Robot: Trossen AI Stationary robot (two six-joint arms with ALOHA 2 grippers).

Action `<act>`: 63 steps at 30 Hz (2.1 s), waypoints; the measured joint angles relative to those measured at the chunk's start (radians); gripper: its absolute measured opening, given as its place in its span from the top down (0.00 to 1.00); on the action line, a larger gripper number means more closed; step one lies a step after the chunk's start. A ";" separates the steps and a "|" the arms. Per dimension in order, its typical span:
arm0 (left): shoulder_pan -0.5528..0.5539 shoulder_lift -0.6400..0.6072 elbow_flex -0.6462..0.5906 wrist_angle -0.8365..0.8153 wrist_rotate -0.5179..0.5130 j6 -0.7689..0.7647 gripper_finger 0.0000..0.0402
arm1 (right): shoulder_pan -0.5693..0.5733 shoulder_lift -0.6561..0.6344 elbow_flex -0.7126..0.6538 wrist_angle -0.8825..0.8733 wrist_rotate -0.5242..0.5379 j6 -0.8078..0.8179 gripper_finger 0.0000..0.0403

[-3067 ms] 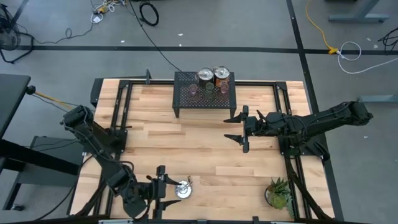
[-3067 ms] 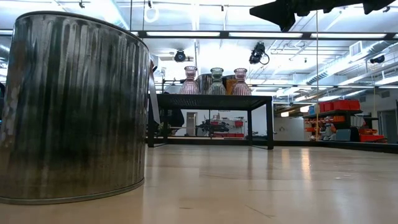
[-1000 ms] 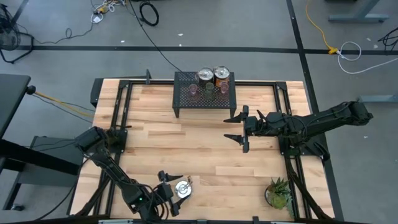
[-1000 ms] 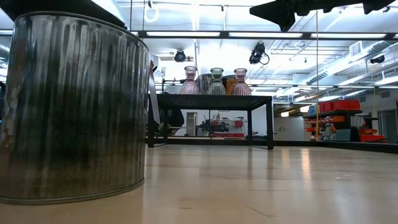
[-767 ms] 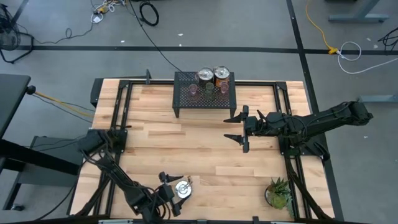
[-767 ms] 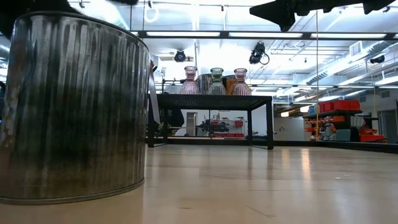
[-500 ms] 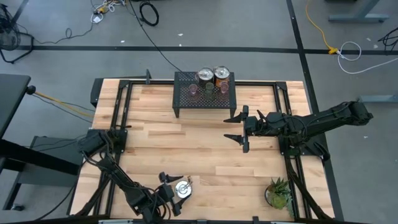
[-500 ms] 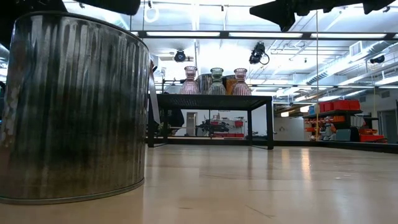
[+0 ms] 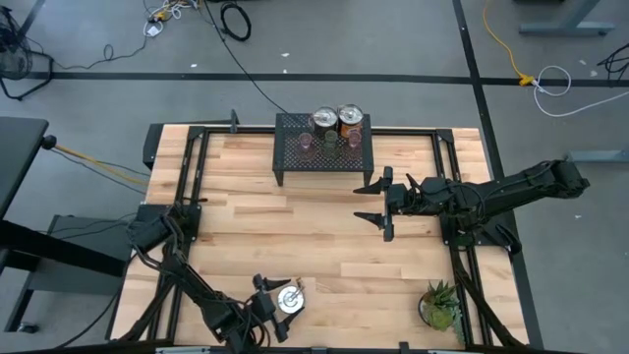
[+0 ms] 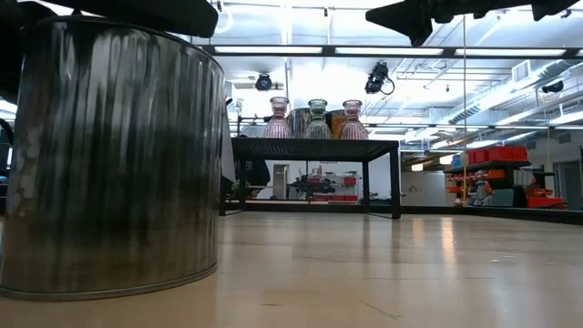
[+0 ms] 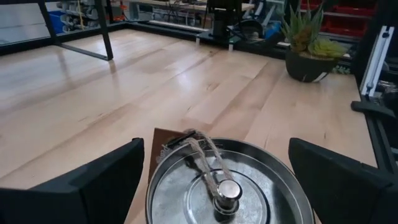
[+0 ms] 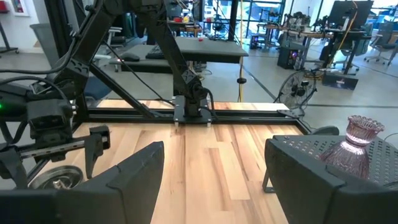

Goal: Pick & Place candle stick holders
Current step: Put the silver scented candle on the shelf aligned with the other scented candles

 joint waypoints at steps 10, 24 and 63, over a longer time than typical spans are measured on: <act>-0.023 0.000 -0.002 0.076 -0.036 0.143 0.01 | 0.000 0.000 0.000 0.000 0.000 0.000 0.31; 0.006 0.003 -0.003 0.055 0.021 0.119 0.01 | 0.000 0.000 0.000 0.000 0.000 0.000 0.31; 0.025 0.050 -0.002 -0.008 0.070 0.023 0.11 | 0.000 0.000 0.000 0.000 0.000 0.000 0.31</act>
